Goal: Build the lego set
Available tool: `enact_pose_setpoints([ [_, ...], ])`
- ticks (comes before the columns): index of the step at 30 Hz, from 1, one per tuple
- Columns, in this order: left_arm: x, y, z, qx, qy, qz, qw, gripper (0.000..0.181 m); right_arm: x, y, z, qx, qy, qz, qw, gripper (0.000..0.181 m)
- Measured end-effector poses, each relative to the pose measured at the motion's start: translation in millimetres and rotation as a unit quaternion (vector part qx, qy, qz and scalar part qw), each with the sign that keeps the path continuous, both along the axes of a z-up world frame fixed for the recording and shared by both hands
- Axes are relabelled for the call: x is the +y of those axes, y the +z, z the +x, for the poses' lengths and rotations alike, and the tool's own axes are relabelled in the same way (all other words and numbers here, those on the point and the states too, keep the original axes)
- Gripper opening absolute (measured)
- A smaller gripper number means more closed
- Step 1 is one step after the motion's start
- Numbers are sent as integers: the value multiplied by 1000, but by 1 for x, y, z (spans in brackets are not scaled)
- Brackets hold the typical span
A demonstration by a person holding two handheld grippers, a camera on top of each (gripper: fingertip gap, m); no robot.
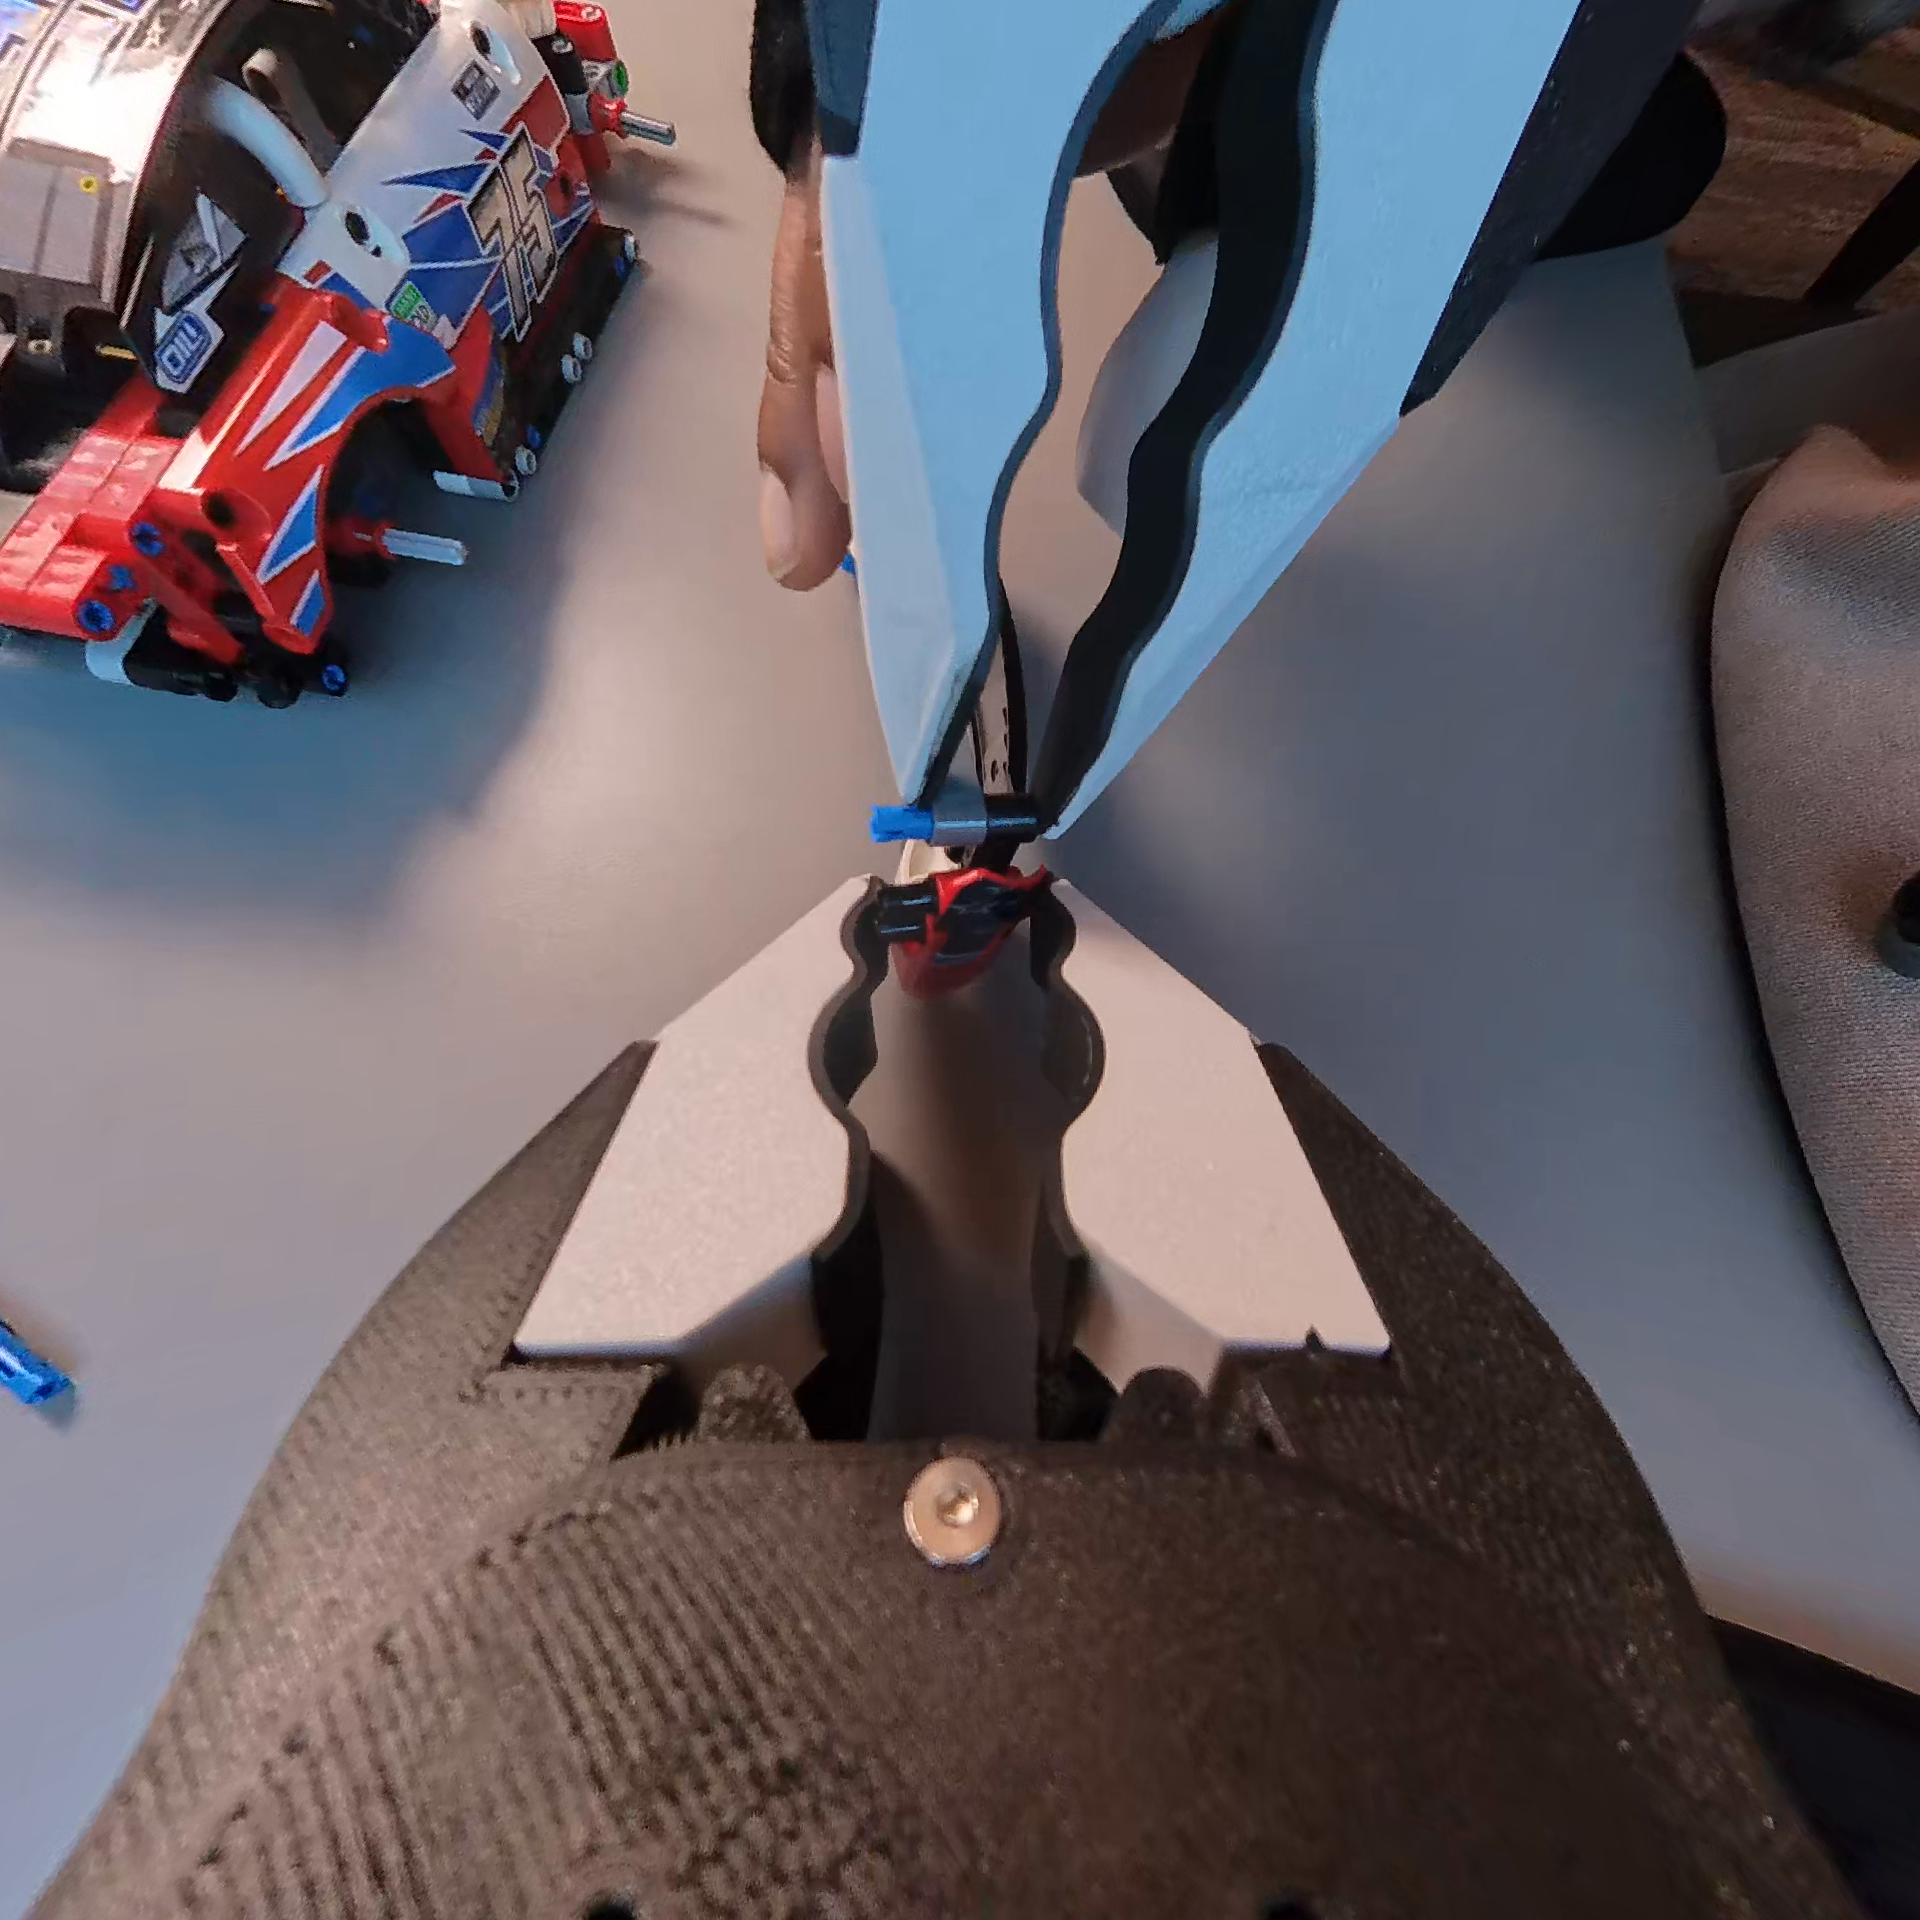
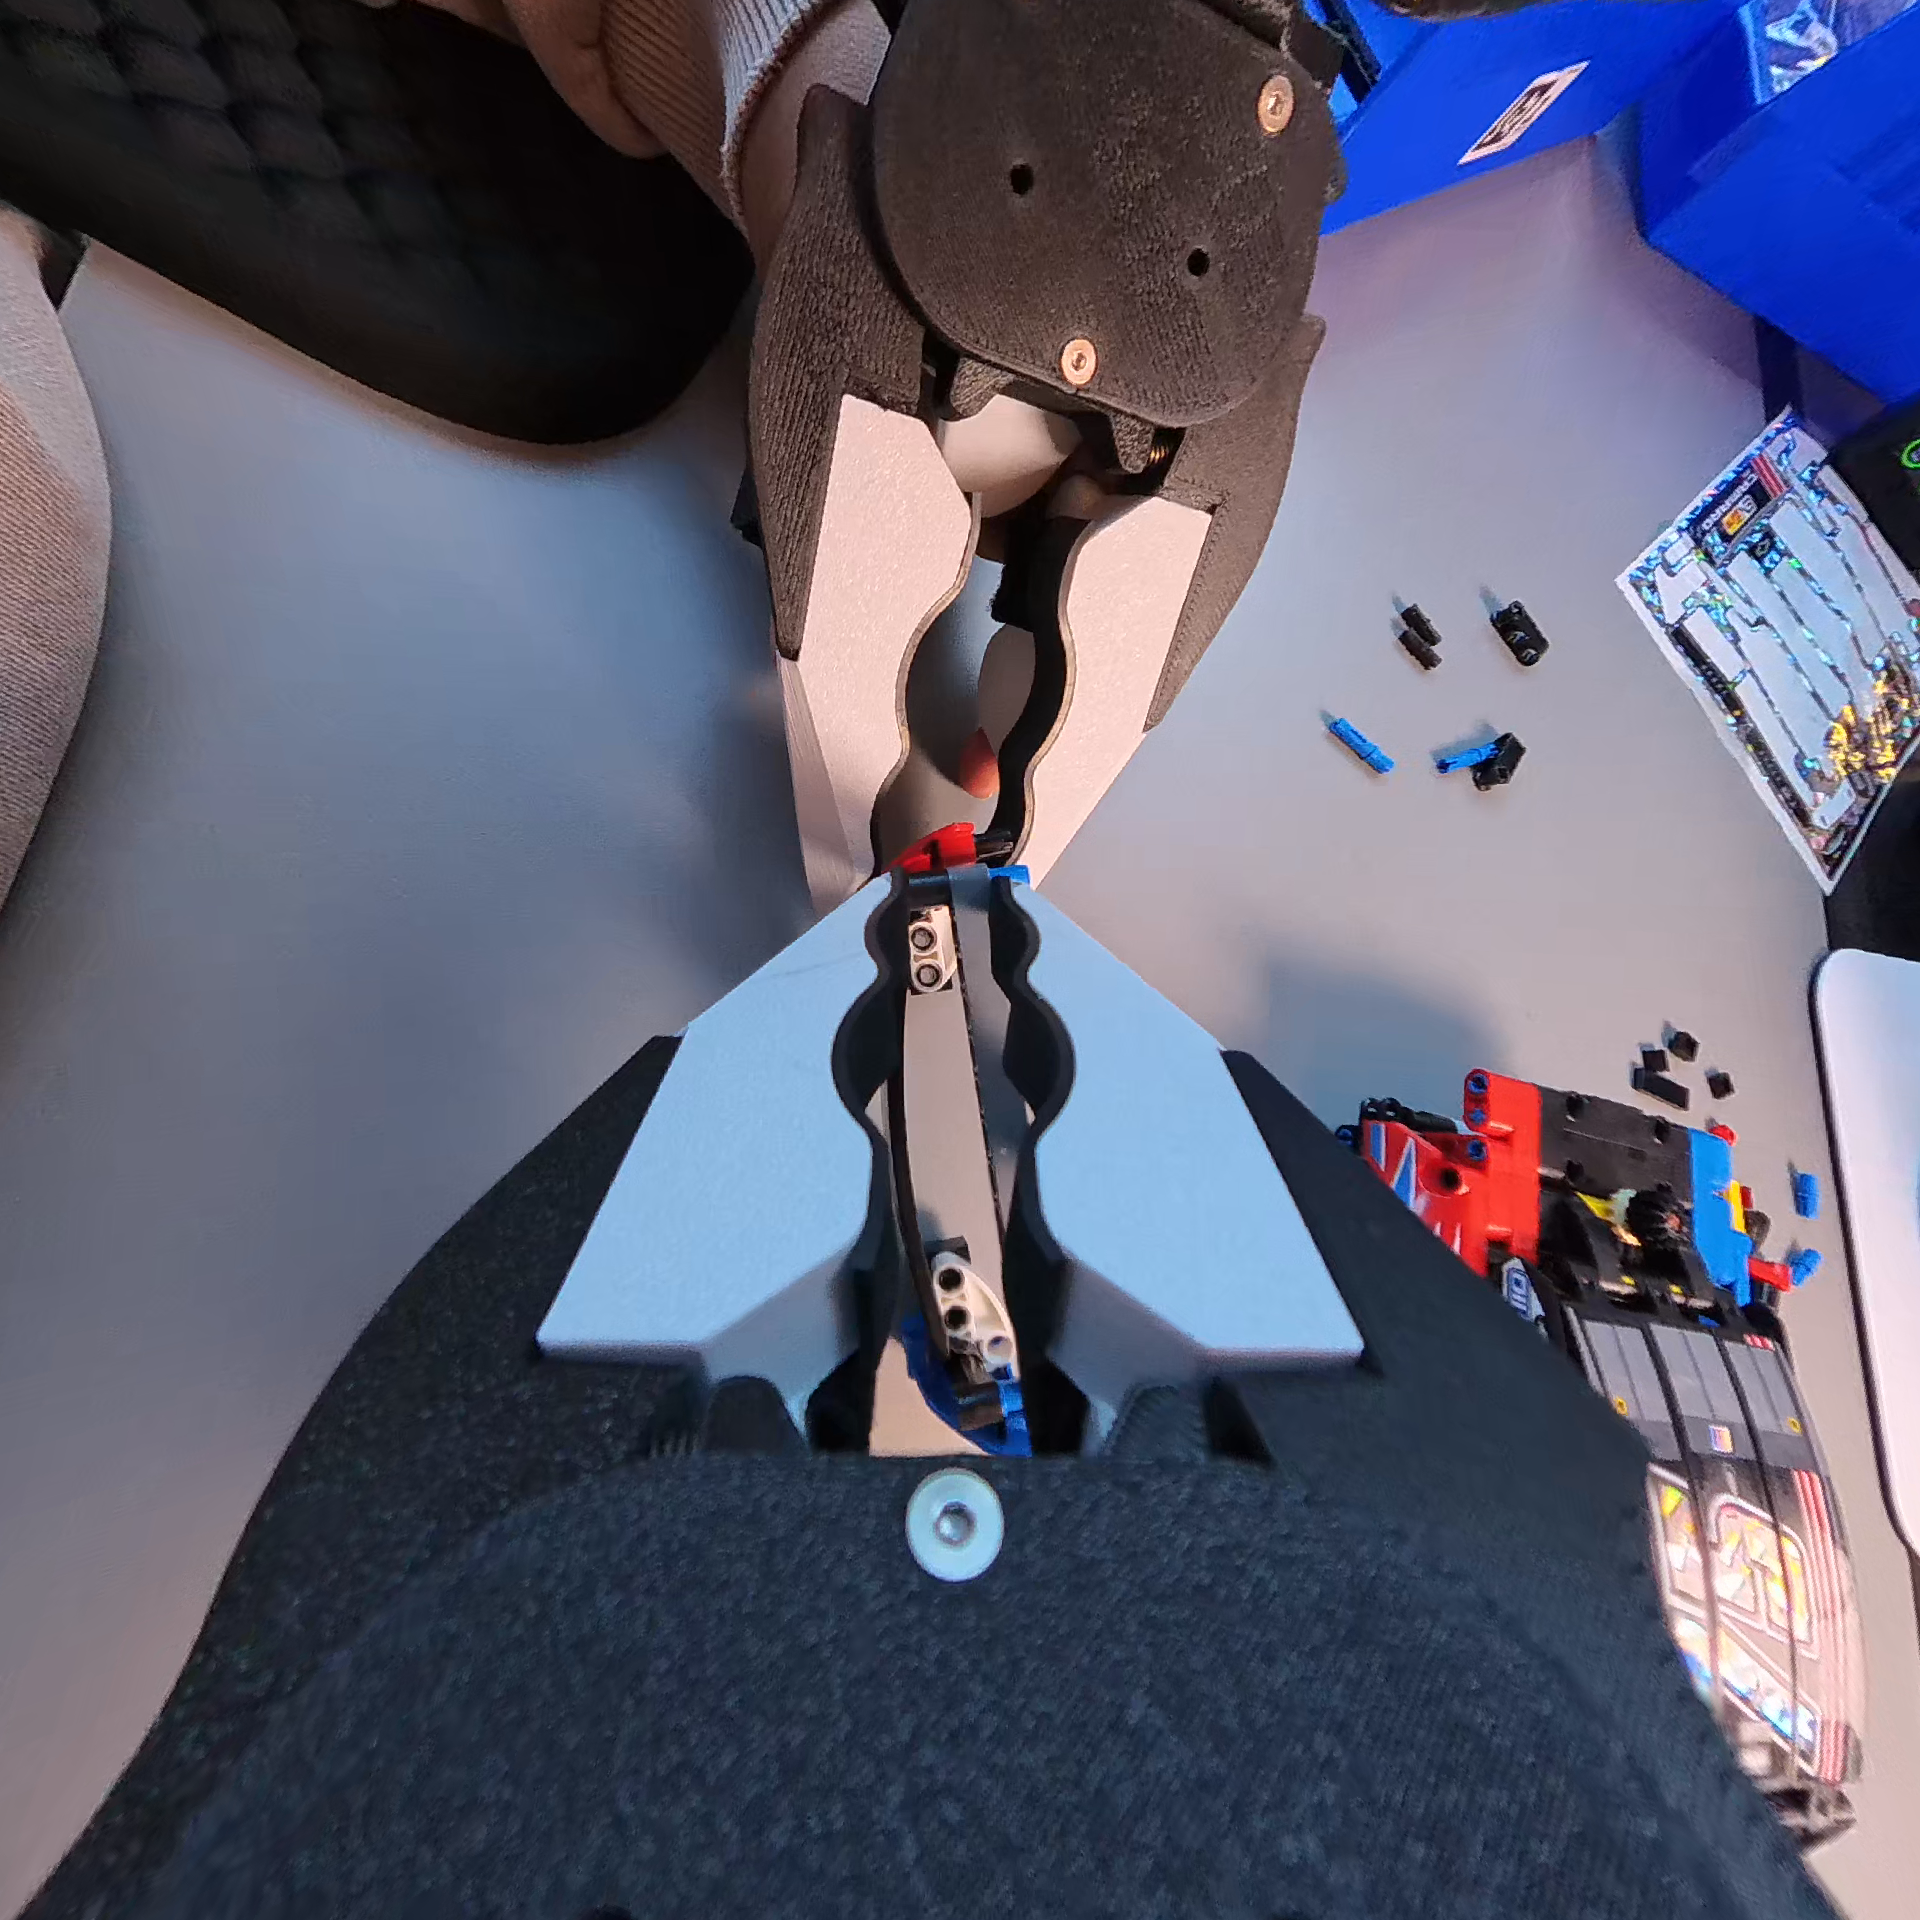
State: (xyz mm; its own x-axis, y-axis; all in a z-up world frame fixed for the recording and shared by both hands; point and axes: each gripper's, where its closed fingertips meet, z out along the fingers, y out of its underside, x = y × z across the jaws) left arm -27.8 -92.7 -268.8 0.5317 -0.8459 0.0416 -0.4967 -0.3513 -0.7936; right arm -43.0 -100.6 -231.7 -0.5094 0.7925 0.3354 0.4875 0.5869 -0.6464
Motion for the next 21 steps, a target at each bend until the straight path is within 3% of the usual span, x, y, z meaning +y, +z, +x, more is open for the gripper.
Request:
enact_pose_setpoints([
  [4, 0, 1, -2, -4, -1, 7, 1000, 26, 1, 2, -2, 13, -12, -7, 1000, 14],
  [7, 0, 2, -5, 2, -8, 22, 1000, 26, 2, 8, 4, 16, -8, -25, 1000, 30],
  [14, -6, 5, -8, -12, -32, 20, 999, 25, 45, -9, 51, -32, -36, -16, 999, 41],
  [18, -8, 5, -7, -18, -39, 15, 999, 25, 45, -16, 54, -25, -37, -19, 999, 26],
  [21, -7, 7, -9, -25, -37, 17, 999, 25, 45, -17, 52, -21, -37, -21, 999, 24],
])
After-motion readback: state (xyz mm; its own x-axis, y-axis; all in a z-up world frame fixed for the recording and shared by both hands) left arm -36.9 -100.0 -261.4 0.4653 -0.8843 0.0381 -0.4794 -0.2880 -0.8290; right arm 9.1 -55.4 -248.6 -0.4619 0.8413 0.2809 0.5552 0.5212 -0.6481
